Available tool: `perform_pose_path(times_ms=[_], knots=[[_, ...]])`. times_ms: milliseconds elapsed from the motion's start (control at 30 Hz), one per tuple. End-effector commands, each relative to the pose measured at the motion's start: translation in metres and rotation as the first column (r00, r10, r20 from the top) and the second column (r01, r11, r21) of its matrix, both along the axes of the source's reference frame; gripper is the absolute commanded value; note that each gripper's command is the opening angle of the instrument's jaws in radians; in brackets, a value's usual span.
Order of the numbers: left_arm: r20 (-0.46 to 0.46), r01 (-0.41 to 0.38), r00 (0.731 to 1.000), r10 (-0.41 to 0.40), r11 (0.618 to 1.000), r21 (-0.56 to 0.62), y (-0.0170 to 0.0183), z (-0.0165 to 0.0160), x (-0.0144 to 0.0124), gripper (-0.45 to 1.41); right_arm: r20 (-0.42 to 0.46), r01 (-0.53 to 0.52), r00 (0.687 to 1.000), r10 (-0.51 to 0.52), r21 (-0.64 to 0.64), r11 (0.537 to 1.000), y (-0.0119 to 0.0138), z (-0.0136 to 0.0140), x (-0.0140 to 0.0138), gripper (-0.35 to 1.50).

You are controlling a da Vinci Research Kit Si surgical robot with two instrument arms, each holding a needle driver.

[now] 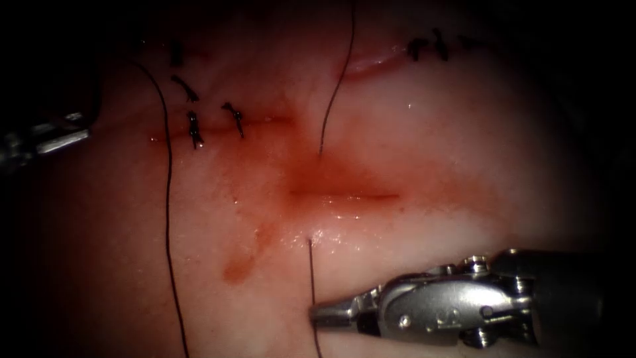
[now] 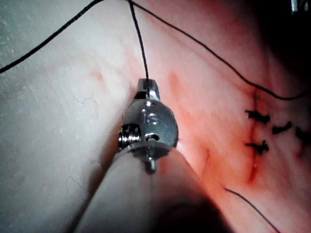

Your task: Wound Closure

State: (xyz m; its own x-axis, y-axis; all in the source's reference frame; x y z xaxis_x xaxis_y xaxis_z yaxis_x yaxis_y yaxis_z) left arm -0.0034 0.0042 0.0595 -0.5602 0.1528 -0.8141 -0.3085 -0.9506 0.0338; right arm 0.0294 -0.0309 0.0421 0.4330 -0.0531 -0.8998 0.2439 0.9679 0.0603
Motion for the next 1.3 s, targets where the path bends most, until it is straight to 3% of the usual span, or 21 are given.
perform_pose_path(times_ms=[33,367,567,600,667,700,833,900,1033,1100,1133,1300], knots=[[0.002,0.0,1.0,0.0,1.0,-0.002,0.0003,0.0005,-0.0006,-0.45,-0.014,0.023,1.0,-0.023,-0.003,1.0,-0.0005,-0.0015,0.0014,-0.35],[0.001,0.0,1.0,0.0,1.0,-0.002,0.0002,0.0004,-0.0006,-0.45,-0.024,0.219,0.975,-0.219,0.016,0.976,-0.0043,-0.0044,0.0017,-0.35],[0.001,0.001,1.0,-0.001,1.0,-0.002,0.0002,0.0004,-0.0006,-0.45,-0.018,0.244,0.97,-0.244,0.034,0.969,-0.0048,-0.0046,0.0025,-0.35],[0.001,0.001,1.0,-0.001,1.0,-0.002,0.0002,0.0004,-0.0006,-0.45,-0.008,0.232,0.973,-0.232,0.037,0.972,-0.0043,-0.0045,0.0027,-0.27],[0.001,0.001,1.0,-0.001,1.0,-0.002,0.0002,0.0004,-0.0006,-0.45,0.011,0.207,0.978,-0.207,0.039,0.978,-0.0034,-0.004,0.0028,0.25],[0.0,0.001,1.0,-0.001,1.0,-0.002,0.0002,0.0004,-0.0006,-0.45,0.025,0.18,0.983,-0.181,0.031,0.983,-0.0026,-0.0033,0.0028,0.64],[0.0,0.001,1.0,-0.001,1.0,-0.002,0.0002,0.0004,-0.0006,-0.45,0.069,0.082,0.994,-0.082,-0.004,0.997,-0.0006,-0.0014,0.0029,1.16],[-0.001,-0.001,1.0,0.001,1.0,0.0,0.0002,0.0004,-0.0006,-0.45,0.03,-0.099,0.994,0.1,-0.032,0.995,0.0031,0.001,0.0025,1.4],[-0.001,-0.001,1.0,0.001,1.0,0.0,0.0002,0.0004,-0.0007,-0.45,0.012,-0.151,0.988,0.152,-0.058,0.987,0.0045,0.0032,0.0018,1.45],[-0.002,-0.001,1.0,0.001,1.0,0.0,0.0002,0.0004,-0.0007,-0.45,0.029,-0.165,0.985,0.167,-0.07,0.984,0.0049,0.005,0.0014,1.45],[-0.002,0.0,1.0,0.0,1.0,-0.001,0.0002,0.0004,-0.0007,-0.45,0.046,-0.177,0.982,0.181,-0.091,0.98,0.0049,0.0078,0.0012,1.45],[-0.002,0.0,1.0,0.0,1.0,-0.001,0.0002,0.0004,-0.0007,-0.45,0.055,-0.185,0.98,0.192,-0.118,0.976,0.0047,0.0109,0.0012,1.45]])
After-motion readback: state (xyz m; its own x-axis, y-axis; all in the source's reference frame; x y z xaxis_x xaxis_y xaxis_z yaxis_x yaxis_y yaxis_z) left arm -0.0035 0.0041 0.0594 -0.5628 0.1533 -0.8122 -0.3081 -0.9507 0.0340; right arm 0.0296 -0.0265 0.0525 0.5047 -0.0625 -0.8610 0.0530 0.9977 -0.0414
